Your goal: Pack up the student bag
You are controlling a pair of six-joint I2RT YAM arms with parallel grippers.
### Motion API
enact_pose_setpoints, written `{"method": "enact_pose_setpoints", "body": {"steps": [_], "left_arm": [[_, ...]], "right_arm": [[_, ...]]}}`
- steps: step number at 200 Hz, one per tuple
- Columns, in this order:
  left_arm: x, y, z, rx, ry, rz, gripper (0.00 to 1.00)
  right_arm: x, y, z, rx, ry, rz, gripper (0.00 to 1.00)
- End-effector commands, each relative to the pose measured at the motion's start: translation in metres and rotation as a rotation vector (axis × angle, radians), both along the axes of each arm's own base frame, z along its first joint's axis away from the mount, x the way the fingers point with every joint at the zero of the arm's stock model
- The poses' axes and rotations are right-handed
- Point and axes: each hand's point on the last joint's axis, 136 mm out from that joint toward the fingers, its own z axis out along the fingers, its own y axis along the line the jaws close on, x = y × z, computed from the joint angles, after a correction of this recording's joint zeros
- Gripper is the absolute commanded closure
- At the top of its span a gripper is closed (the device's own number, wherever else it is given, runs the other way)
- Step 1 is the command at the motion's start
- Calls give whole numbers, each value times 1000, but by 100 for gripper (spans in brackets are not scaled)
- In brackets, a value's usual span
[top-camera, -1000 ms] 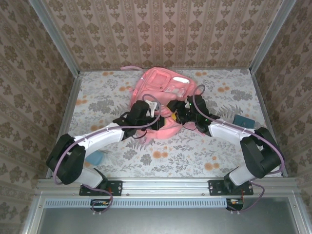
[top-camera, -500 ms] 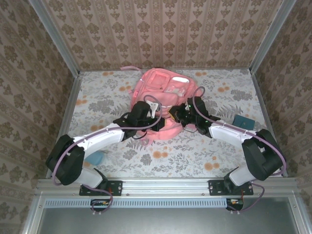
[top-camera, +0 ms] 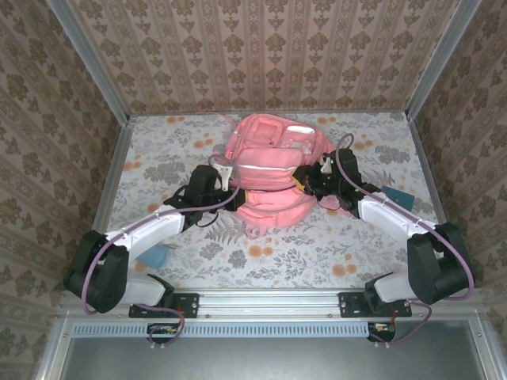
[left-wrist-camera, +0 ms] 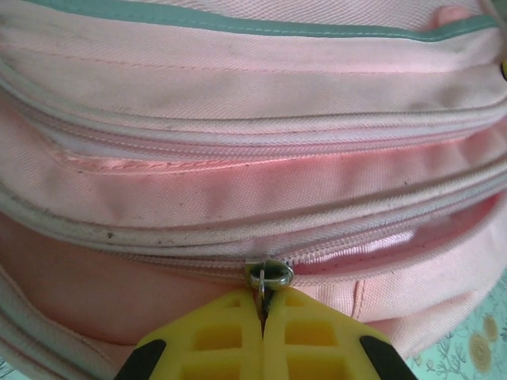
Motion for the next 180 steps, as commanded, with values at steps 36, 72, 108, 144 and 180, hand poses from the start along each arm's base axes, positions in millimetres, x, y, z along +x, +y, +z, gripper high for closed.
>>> {"method": "enact_pose_setpoints", "body": {"steps": [36, 72, 108, 144, 180], "left_arm": [[-8, -52, 65, -108, -196, -188, 100], [-18, -67, 73, -125, -218, -242, 100], [-12, -60, 58, -58, -195, -196, 100], [-2, -21, 31, 45, -146, -82, 100], [11, 27, 10, 76, -112, 45, 100]], "right_arm": [[9, 1, 21, 42, -57, -68, 39], [6, 33, 18, 106, -20, -47, 40], [7, 43, 11, 112, 9, -51, 67], [7, 25, 13, 63, -13, -80, 88], [9, 13, 29, 45, -65, -74, 91]]}}
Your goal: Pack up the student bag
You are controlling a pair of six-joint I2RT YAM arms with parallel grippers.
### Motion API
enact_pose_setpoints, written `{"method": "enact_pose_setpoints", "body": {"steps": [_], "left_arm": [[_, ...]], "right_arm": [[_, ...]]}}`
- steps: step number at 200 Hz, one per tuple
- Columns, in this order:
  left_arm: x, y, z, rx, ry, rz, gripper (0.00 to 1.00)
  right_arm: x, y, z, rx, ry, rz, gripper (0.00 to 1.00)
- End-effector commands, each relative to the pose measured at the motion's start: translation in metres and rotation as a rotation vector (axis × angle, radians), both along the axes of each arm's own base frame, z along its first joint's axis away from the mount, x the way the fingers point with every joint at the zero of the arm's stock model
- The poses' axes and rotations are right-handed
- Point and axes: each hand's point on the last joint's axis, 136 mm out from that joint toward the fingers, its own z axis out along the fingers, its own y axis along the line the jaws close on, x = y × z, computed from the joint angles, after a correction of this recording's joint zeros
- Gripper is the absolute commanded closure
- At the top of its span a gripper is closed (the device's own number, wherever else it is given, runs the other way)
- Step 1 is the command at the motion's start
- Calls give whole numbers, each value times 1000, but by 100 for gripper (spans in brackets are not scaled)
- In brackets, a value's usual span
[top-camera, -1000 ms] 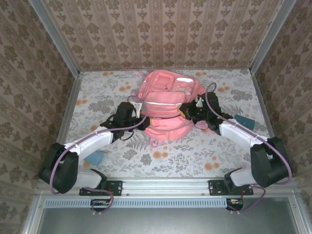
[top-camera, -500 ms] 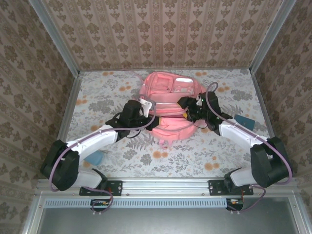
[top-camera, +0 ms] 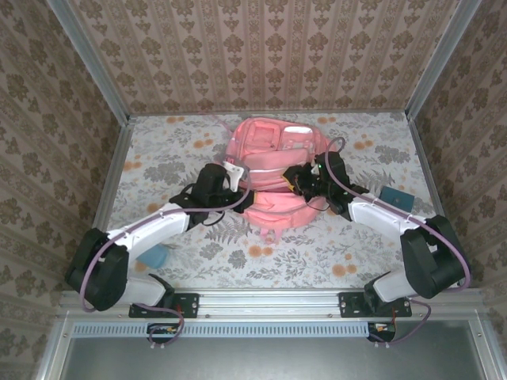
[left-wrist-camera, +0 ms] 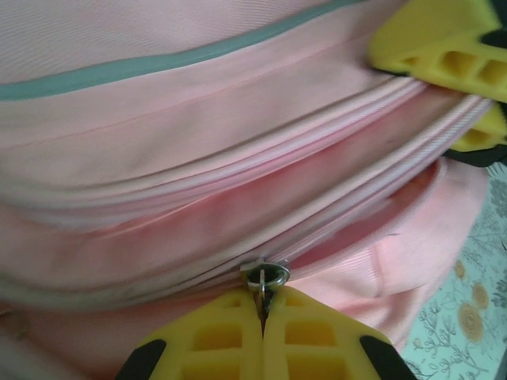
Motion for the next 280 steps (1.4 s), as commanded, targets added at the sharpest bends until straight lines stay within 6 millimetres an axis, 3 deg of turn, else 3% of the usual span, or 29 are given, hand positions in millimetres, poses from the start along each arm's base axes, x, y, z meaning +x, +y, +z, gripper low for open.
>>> {"method": "enact_pose_setpoints", "body": {"steps": [1, 46, 49, 98, 155, 190, 220, 223, 237, 280], "left_arm": [[21, 42, -1, 36, -46, 135, 100], [57, 85, -2, 42, -82, 304, 100], [59, 86, -2, 41, -83, 310, 100], [99, 88, 5, 39, -153, 256, 100], [118, 100, 5, 121, -189, 181, 100], [117, 93, 10, 128, -218, 88, 100], [102, 100, 13, 185, -233, -9, 100], [100, 101, 13, 189, -234, -15, 100], [95, 106, 16, 197, -243, -22, 100], [98, 112, 13, 197, -246, 3, 100]], "right_arm": [[6, -16, 30, -25, -92, -21, 91], [13, -18, 39, -29, -115, 6, 93], [15, -18, 30, -37, -93, 11, 93], [18, -12, 33, -17, -93, 60, 98], [13, -12, 39, -5, -101, 118, 100], [-2, -2, 46, 9, -108, 248, 100], [-8, -20, 43, -35, -99, 248, 100], [-10, -23, 53, -36, -123, 243, 100], [-8, -32, 57, -41, -135, 228, 100], [-7, -27, 71, -24, -177, 304, 100]]}}
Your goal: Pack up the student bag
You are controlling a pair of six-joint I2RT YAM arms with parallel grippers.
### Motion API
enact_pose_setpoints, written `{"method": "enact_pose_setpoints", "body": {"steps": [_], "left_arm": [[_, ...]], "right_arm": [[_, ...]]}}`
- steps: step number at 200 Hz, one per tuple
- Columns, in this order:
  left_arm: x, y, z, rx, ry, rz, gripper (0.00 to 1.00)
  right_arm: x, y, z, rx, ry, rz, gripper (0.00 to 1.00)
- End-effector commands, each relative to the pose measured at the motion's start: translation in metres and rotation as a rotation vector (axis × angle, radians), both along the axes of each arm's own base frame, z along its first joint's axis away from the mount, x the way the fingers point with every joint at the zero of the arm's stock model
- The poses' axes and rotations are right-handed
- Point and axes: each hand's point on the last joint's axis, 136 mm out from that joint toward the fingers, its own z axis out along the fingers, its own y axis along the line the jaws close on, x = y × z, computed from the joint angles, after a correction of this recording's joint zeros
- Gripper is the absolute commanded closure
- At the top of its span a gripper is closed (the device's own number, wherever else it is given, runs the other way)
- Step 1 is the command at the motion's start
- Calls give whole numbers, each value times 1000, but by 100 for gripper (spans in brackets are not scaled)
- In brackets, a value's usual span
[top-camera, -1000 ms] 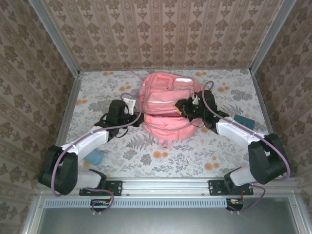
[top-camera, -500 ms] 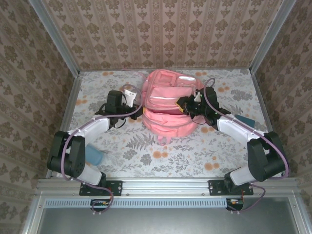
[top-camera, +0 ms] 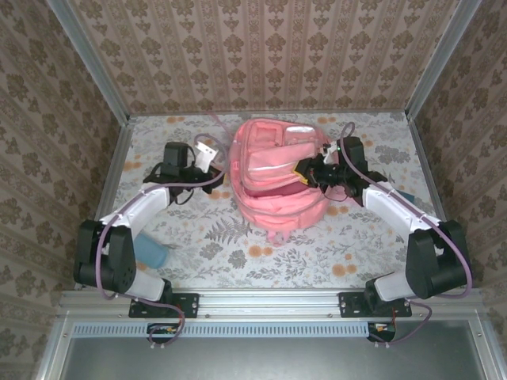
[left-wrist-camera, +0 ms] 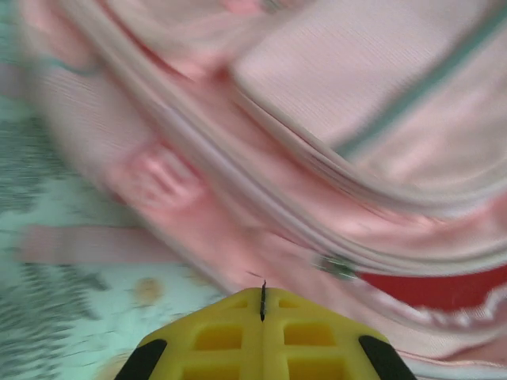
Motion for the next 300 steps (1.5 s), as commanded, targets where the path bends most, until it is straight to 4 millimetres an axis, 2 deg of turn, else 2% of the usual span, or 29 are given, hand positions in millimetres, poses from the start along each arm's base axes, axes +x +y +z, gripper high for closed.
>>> {"method": "enact_pose_setpoints", "body": {"steps": [1, 14, 17, 32, 52, 70, 87, 116, 139, 159, 187, 208, 240, 269, 300], "left_arm": [[19, 26, -1, 61, -42, 91, 100], [27, 20, -1, 35, -26, 91, 100], [29, 18, -1, 29, -25, 89, 100], [36, 11, -5, 23, 6, 96, 100], [34, 4, -10, -1, 58, 91, 84], [15, -8, -16, -15, 87, 38, 67], [-7, -22, -18, -25, 93, -34, 57], [-37, -44, -29, 16, 49, -141, 48], [-44, -52, -36, 27, 31, -187, 47], [-43, -62, -36, 25, 12, -224, 48], [-40, -76, -43, 29, 8, -297, 51], [-45, -85, -46, -11, -42, -385, 53], [-35, -87, -49, -1, -101, -383, 57], [-30, -92, -56, 13, -90, -408, 71], [-34, -95, -60, 2, -63, -455, 78]], "right_arm": [[-3, 3, 43, 19, -137, 93, 100], [-4, 5, 47, 29, -149, 109, 100], [-2, 6, 38, 27, -124, 112, 100], [-1, 6, 36, 24, -119, 107, 100], [0, 4, 36, 22, -125, 93, 100], [4, 3, 35, 13, -125, 80, 100], [11, 3, 34, 16, -121, 74, 100], [21, 1, 40, 22, -137, 71, 100], [27, -8, 45, 21, -148, 56, 100], [28, -13, 47, 24, -150, 51, 100], [27, -16, 47, 32, -144, 51, 100], [26, -17, 48, 33, -146, 50, 100], [25, -17, 49, 36, -148, 47, 100], [25, -18, 50, 40, -152, 46, 100], [25, -20, 49, 40, -147, 44, 100]]}}
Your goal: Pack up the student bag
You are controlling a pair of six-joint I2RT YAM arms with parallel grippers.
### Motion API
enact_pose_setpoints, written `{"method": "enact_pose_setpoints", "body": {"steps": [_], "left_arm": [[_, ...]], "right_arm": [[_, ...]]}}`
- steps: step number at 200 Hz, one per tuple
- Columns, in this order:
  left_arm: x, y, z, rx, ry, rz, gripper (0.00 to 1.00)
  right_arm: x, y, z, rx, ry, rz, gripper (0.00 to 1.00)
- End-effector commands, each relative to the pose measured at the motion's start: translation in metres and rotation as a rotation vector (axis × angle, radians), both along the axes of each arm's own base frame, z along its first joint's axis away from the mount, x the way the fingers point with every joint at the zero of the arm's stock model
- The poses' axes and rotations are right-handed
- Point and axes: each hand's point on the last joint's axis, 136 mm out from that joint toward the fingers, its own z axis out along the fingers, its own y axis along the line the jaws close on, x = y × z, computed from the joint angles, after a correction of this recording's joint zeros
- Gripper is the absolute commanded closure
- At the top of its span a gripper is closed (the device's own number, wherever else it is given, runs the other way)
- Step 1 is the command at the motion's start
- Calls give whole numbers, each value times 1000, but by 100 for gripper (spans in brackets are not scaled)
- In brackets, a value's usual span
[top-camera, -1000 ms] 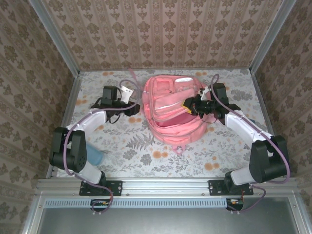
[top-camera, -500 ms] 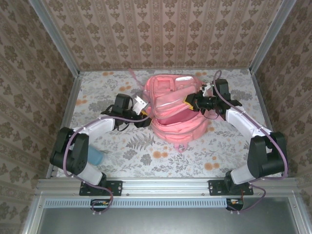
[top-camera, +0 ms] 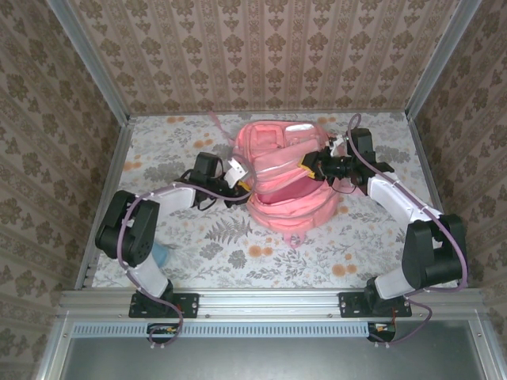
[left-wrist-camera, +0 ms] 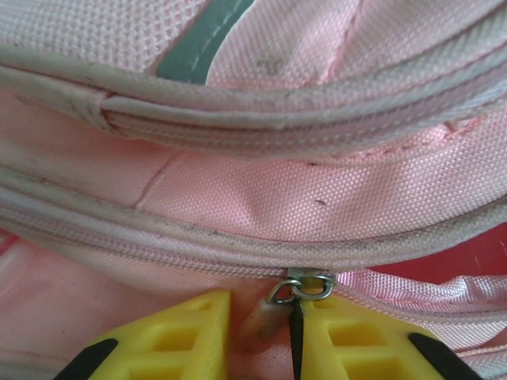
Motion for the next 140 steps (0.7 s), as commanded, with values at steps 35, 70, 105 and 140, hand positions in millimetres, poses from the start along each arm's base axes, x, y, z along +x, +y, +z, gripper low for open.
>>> {"method": "enact_pose_setpoints", "body": {"steps": [35, 70, 105, 140], "left_arm": [[6, -7, 13, -53, -31, -79, 93], [23, 0, 13, -37, -64, 6, 100], [50, 14, 8, 24, -112, 172, 100], [77, 23, 0, 67, -97, 316, 100]], "right_arm": [[11, -5, 40, 18, -161, 11, 100], [10, -6, 42, 17, -166, 6, 100], [9, -7, 42, 14, -167, 13, 100], [7, -6, 42, 11, -175, 30, 100]]}}
